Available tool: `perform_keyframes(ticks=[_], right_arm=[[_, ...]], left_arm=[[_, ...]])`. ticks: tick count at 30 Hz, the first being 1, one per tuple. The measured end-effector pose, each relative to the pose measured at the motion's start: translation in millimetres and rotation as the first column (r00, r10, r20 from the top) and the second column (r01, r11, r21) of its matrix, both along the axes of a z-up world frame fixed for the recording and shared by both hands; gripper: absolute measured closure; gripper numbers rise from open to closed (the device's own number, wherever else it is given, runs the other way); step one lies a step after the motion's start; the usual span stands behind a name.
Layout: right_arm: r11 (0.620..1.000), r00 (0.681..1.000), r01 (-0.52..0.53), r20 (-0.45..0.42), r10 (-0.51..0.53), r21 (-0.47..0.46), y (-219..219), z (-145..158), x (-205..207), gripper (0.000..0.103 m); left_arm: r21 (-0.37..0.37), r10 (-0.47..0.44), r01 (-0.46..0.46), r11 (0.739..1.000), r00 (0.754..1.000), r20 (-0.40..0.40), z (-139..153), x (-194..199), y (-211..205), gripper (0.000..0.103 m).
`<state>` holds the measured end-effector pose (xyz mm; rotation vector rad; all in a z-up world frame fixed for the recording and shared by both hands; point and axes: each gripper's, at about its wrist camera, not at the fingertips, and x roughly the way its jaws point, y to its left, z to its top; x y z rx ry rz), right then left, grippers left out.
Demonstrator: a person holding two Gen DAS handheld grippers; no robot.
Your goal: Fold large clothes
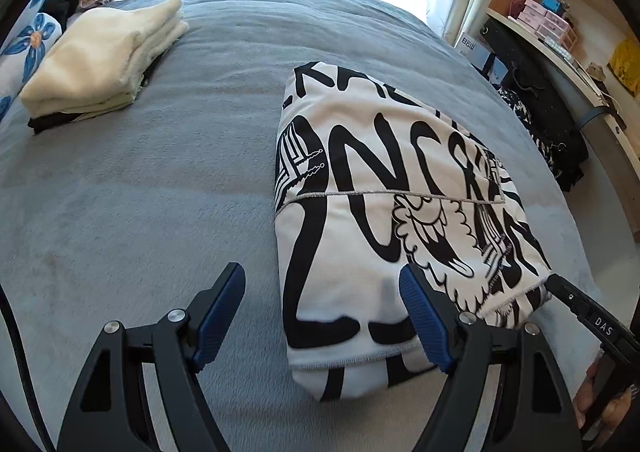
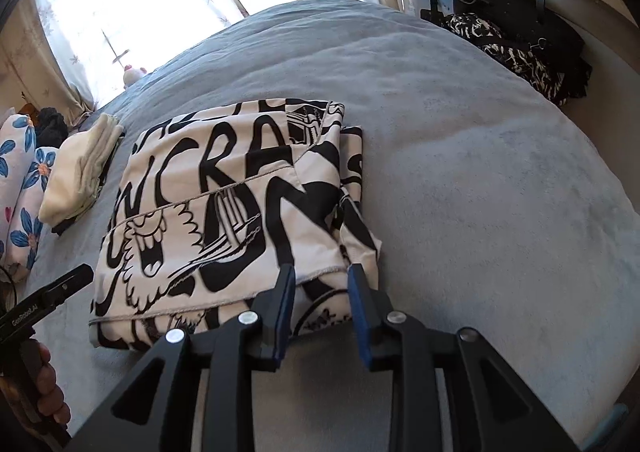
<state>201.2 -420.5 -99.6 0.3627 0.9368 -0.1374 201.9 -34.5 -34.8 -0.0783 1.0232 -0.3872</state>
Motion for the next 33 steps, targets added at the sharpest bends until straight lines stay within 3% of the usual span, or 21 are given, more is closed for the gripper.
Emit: perform_keyframes(ticks=[8,9,11,13,16,20,22,25,27,28,29,33], right_arm=[[0.999,0.999,-0.050,0.018,0.050,-0.001,17,18,-17,0.074],[0.998,0.998,-0.057,0.029,0.058,-0.005,19,23,-19,0.072],[0.997,0.996,-0.070,0.054,0.071,-0.019,22,33,-23,0.059],[0.994,0.992,-0.091,0.082,0.095,-0.054,25,46,-26,0.055],[0.987,0.984,-0.152,0.088,0.157,-0.060,27,62,-23,0.054],[0.983,0.983,-0.167,0.061,0.172,-0.074,19,76,-8,0.054],[0.983,0.985,-0.163,0.036,0.167,-0.083,10,81,3,0.054],[0.983,0.983,-0.179,0.030,0.180,-0.031,-4,84,19,0.054],[0.984,0.984,-0.177,0.018,0.177,0.019,-17,80,33,0.044],[0.982,0.984,-0.181,0.006,0.180,0.052,-24,76,41,0.031],[0.980,0.983,-0.183,-0.001,0.183,0.079,-29,72,48,0.027],[0.963,0.980,-0.183,-0.036,0.194,0.197,-52,47,73,0.027]], left_arm=[[0.028,-0.005,0.004,1.000,1.000,0.017,22,-23,9,0.025],[0.028,0.003,-0.004,1.000,1.000,0.020,26,-25,12,0.025],[0.013,0.008,-0.008,1.000,1.000,0.023,33,-28,17,0.025],[0.004,0.020,-0.020,1.000,0.999,0.028,41,-30,23,0.024],[-0.033,-0.003,0.004,0.999,1.000,0.019,51,-27,29,0.024],[-0.110,-0.039,0.035,0.993,0.999,-0.034,56,-17,31,0.014],[-0.156,-0.071,0.060,0.986,0.995,-0.065,58,-8,30,0.013],[-0.175,-0.086,0.072,0.982,0.993,-0.075,59,3,25,0.013],[-0.185,-0.094,0.078,0.980,0.992,-0.078,58,11,21,0.013],[-0.191,-0.103,0.086,0.978,0.991,-0.081,56,16,18,0.013],[-0.196,-0.110,0.092,0.976,0.990,-0.084,53,19,15,0.013],[-0.206,-0.137,0.113,0.972,0.984,-0.111,34,39,3,0.013]])
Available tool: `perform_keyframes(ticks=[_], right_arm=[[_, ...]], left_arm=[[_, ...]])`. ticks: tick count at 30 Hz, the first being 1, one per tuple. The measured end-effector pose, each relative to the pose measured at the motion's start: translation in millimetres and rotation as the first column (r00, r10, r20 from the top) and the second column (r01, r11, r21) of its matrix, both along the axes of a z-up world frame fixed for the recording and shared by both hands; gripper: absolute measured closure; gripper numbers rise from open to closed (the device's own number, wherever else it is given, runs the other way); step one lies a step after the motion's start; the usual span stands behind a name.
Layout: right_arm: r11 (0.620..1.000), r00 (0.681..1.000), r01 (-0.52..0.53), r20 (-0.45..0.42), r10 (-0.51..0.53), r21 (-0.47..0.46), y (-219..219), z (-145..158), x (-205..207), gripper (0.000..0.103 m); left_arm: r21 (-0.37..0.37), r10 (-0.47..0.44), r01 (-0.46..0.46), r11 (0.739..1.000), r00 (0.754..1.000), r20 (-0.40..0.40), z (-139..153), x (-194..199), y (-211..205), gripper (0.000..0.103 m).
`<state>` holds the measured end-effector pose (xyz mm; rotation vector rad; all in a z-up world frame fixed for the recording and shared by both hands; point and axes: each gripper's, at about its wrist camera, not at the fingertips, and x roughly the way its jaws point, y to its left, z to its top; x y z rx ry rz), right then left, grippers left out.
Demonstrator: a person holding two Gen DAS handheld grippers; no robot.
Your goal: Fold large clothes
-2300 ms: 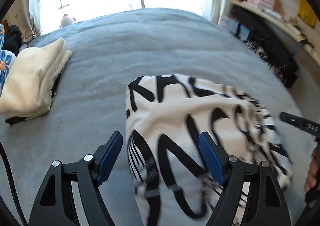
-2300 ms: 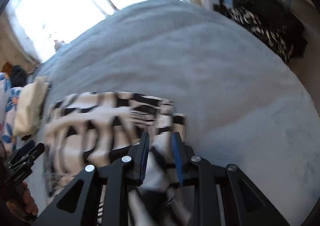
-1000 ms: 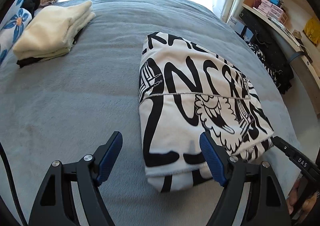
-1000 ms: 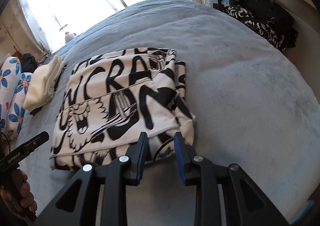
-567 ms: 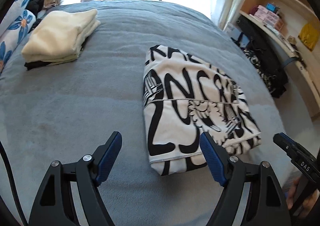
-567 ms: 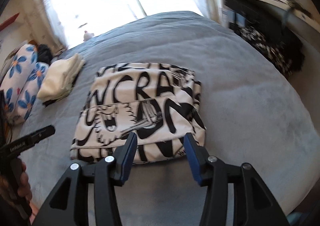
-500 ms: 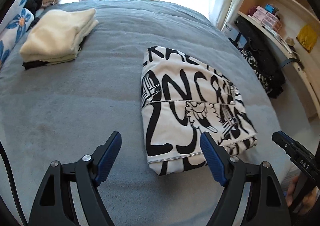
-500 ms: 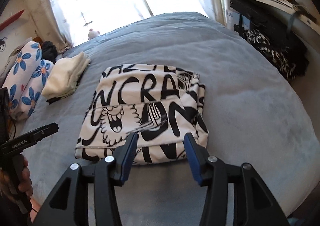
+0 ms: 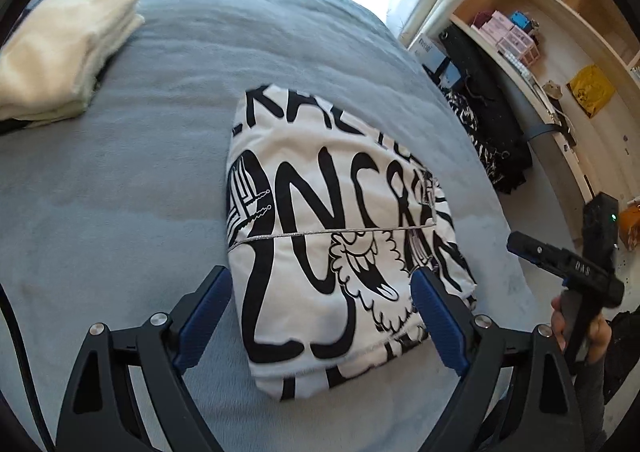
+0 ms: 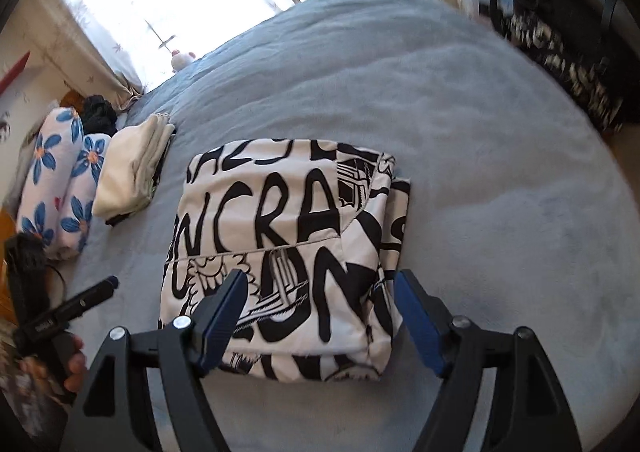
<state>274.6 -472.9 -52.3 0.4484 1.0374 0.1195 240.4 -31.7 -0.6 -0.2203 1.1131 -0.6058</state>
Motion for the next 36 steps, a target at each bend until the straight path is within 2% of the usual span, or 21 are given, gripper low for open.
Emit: perform_keyframes(ticks=[3,9,14,21,27,36], right_arm=[[0.996,0.999,0.008,-0.037,-0.005,0.087,-15,-26,15,0.027],[0.979,0.997,0.033,-0.069,-0.019,0.203,-34,-68,30,0.027],[0.970,0.997,0.016,-0.072,0.002,0.243,-40,-85,39,0.027],[0.962,0.995,-0.007,-0.091,0.033,0.271,-42,-108,52,0.026],[0.957,0.993,-0.039,-0.097,0.070,0.288,-36,-124,61,0.026],[0.918,0.984,-0.142,-0.051,0.173,0.371,-25,-136,81,0.022]], left_arm=[[-0.010,0.000,0.000,1.000,0.999,-0.045,-21,15,-7,0.013],[-0.020,0.012,-0.015,1.000,0.993,-0.116,-56,33,-16,0.013],[0.023,0.010,-0.008,1.000,0.996,-0.087,-65,39,-24,0.013],[0.050,0.016,-0.011,0.999,0.995,-0.095,-78,52,-31,0.012],[0.013,0.002,0.000,1.000,0.989,-0.150,-97,58,-33,0.009],[-0.017,-0.027,0.024,1.000,0.984,-0.177,-113,64,-42,0.002]])
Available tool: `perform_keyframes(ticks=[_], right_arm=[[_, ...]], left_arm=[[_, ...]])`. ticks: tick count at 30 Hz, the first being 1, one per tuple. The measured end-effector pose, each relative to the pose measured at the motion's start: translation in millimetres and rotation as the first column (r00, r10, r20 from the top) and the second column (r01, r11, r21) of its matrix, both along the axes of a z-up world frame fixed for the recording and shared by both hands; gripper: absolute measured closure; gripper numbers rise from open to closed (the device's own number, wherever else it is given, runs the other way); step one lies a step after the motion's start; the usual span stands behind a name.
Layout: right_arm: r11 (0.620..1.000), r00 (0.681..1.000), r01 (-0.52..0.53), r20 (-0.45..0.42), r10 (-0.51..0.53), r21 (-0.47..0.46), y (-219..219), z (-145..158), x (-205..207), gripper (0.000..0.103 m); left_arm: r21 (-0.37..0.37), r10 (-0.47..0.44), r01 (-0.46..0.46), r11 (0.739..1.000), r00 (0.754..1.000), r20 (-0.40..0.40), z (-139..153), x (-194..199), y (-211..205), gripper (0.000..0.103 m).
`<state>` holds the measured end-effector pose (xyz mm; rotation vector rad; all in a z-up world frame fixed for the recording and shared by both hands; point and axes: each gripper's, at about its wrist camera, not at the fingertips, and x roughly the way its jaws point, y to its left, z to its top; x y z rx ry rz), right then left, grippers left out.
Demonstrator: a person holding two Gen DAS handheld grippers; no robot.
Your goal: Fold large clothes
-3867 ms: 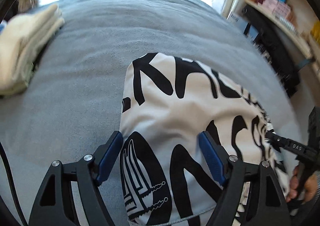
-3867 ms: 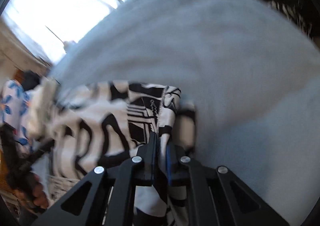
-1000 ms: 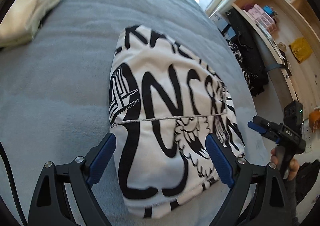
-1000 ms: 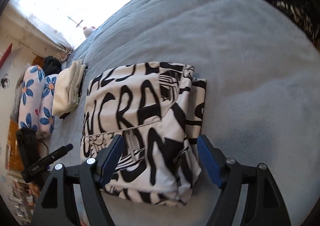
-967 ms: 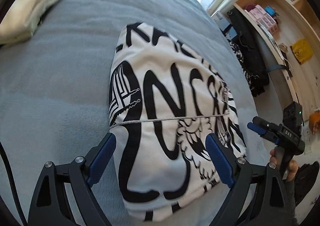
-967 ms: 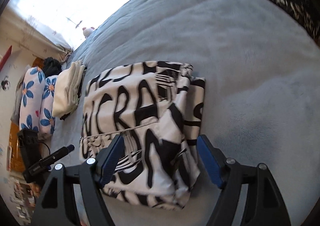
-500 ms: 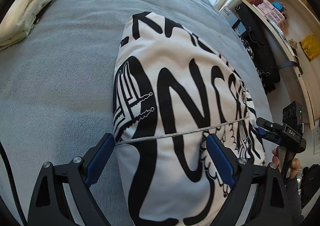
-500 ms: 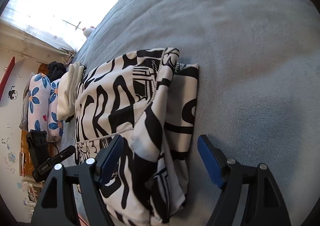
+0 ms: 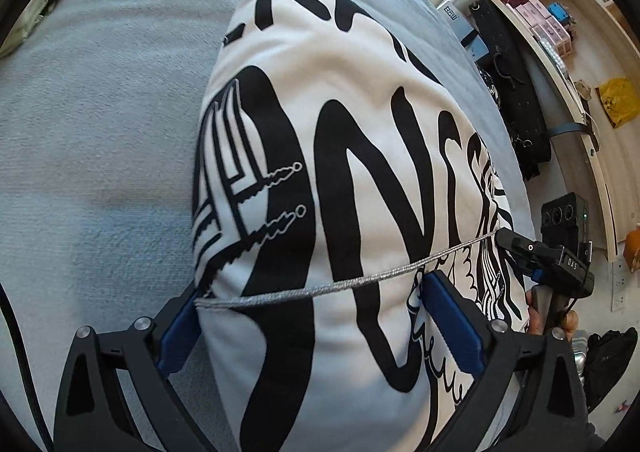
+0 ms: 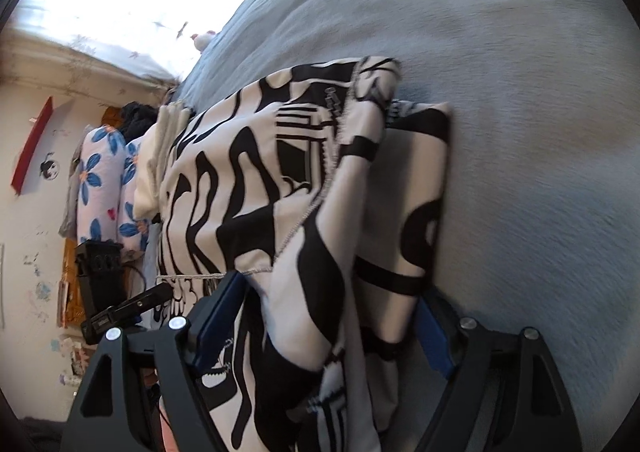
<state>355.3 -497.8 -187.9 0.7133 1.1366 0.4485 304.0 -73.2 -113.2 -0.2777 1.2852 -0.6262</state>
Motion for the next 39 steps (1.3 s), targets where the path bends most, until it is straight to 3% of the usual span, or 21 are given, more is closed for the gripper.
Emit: perform_keyframes(ticks=[6,11,18,21,23,29,32,39], right_arm=[[0.997,0.997,-0.073,0.031,0.073,0.006,17,-4,14,0.013],[0.990,0.990,-0.139,0.011,0.140,-0.033,36,-4,23,0.000],[0.982,0.990,-0.141,-0.009,0.141,-0.126,49,2,23,0.002],[0.977,0.993,-0.115,-0.020,0.113,-0.180,53,7,21,0.013],[0.977,0.994,-0.110,-0.012,0.110,-0.181,59,15,18,0.032],[0.960,0.997,-0.060,0.039,0.073,-0.272,76,51,6,0.056],[0.954,0.995,-0.037,0.078,0.063,-0.297,87,77,-2,0.068],[0.934,0.991,-0.054,0.097,0.094,-0.352,135,119,-19,0.072]], left_arm=[[-0.003,-0.017,0.017,1.000,1.000,-0.007,-4,5,-9,0.000],[-0.003,-0.033,0.033,0.999,0.999,-0.011,-8,9,-13,0.000],[0.031,-0.026,0.026,0.999,1.000,0.005,-6,10,-26,0.002],[0.053,-0.033,0.031,0.998,0.999,0.037,2,7,-34,0.009],[0.069,-0.039,0.035,0.997,0.997,0.062,9,2,-36,0.017],[0.120,-0.070,0.050,0.992,0.983,0.168,42,-12,-46,0.046],[0.146,-0.083,0.053,0.988,0.975,0.205,59,-20,-48,0.051],[0.153,-0.070,0.035,0.988,0.972,0.226,97,-33,-15,0.054]])
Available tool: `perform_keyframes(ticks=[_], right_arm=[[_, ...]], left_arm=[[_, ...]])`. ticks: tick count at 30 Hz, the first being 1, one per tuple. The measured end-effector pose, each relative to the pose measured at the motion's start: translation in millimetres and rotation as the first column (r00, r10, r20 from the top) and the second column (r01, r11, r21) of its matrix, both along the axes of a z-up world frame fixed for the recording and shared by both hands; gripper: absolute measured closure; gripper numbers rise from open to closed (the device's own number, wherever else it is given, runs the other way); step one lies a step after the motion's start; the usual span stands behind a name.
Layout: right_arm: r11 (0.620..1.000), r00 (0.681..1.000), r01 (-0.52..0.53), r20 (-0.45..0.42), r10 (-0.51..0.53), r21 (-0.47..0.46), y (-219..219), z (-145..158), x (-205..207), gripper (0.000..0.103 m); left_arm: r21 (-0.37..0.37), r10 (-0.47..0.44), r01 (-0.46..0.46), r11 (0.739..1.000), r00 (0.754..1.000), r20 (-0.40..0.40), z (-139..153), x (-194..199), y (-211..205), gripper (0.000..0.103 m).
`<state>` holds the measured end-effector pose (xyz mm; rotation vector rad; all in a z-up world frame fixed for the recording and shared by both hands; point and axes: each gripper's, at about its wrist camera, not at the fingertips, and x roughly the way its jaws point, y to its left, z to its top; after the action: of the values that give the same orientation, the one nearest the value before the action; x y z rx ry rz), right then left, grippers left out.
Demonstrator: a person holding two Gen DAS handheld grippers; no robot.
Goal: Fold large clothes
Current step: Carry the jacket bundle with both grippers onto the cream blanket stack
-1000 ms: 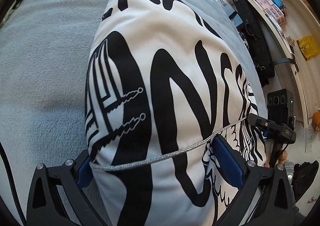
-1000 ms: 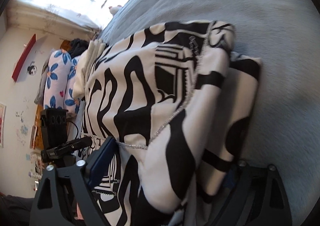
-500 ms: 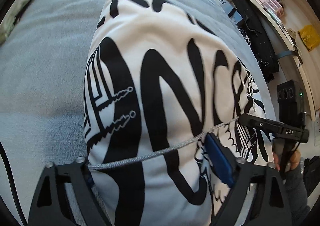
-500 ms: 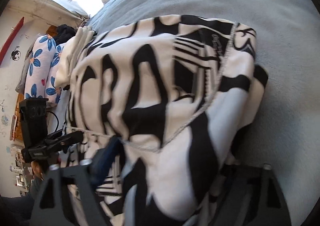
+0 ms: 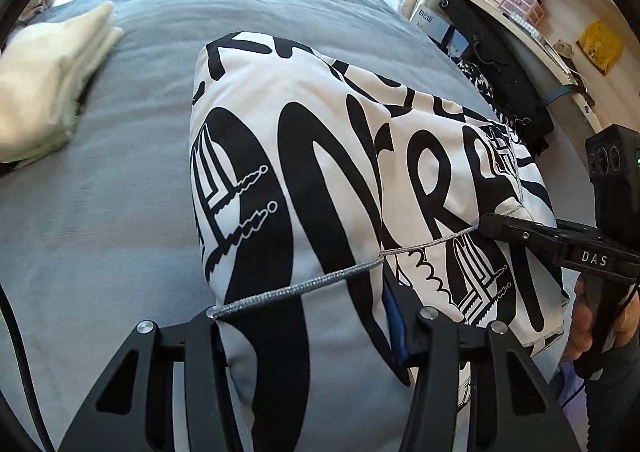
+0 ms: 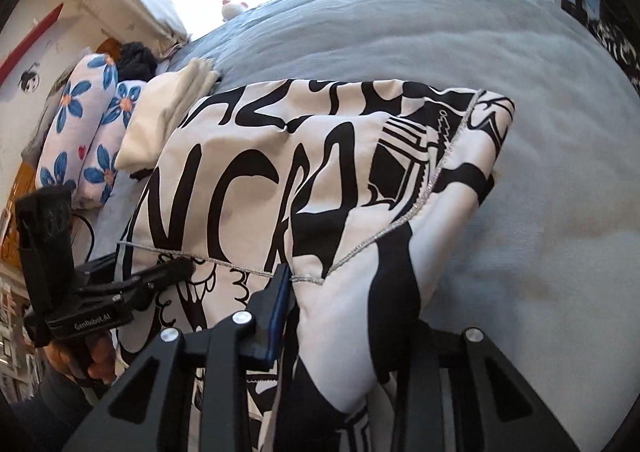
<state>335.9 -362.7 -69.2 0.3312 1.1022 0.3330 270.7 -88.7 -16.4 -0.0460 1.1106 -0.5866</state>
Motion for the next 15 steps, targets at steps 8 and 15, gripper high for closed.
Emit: perform_keyframes(ticks=[8,15], right_arm=[[0.998,0.997,-0.052,0.050,0.050,0.042,80,46,-3,0.072],[0.988,0.988,-0.135,0.083,0.128,0.079,165,76,30,0.072]], left_arm=[[0.039,0.039,-0.041,0.998,0.997,0.061,59,-9,90,0.053],[0.105,0.086,-0.099,0.990,0.989,0.117,104,24,173,0.053]])
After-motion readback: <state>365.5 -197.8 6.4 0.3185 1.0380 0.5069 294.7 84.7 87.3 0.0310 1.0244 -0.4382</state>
